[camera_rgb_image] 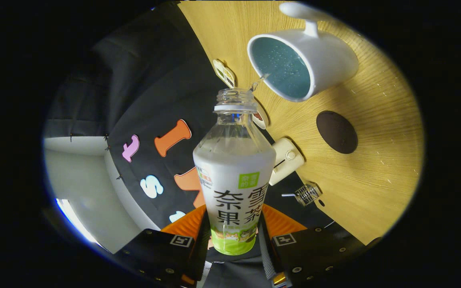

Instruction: Take the bottle from table, then pour the juice into the cup, finally place the bottle on the coaster

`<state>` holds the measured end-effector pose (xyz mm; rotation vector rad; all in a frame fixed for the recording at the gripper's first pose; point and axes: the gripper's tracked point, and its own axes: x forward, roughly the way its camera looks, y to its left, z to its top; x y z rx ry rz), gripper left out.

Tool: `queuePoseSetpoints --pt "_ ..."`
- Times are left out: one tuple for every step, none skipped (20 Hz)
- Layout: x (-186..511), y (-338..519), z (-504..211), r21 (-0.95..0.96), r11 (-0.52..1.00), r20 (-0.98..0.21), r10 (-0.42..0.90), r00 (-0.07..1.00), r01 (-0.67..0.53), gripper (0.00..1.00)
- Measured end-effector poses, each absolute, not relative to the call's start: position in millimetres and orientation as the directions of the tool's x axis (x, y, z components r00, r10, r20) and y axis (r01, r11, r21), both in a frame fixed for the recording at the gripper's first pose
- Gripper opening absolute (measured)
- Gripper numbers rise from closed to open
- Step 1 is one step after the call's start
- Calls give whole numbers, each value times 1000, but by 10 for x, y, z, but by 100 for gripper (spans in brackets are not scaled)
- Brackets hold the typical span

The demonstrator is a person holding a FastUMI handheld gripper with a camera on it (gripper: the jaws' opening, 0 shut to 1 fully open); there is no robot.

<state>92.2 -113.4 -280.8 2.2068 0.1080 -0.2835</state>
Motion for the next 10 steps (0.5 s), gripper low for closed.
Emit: queuePoseSetpoints --pt "916 -1143 -2809 771 -613 -240 -27 970 173 58" --pt "918 -1145 -2800 766 -620 -238 -28 971 170 58" --pt "924 -1152 -2798 760 -628 -238 -30 971 167 58" --pt "930 -1157 -2781 756 -634 -236 -33 971 162 58" --pt "932 -1161 -2775 753 -639 -234 -37 971 158 58" --pt "925 -1175 -2764 749 -644 -232 -41 972 152 58" --pt "927 -1186 -2761 745 -651 -231 -48 972 145 58" --pt "921 -1196 -2753 740 -657 -230 -51 972 140 58" --pt "927 -1199 -2749 739 -660 -226 -55 973 134 58" --pt "926 -1202 -2743 734 -666 -229 -57 972 133 58"
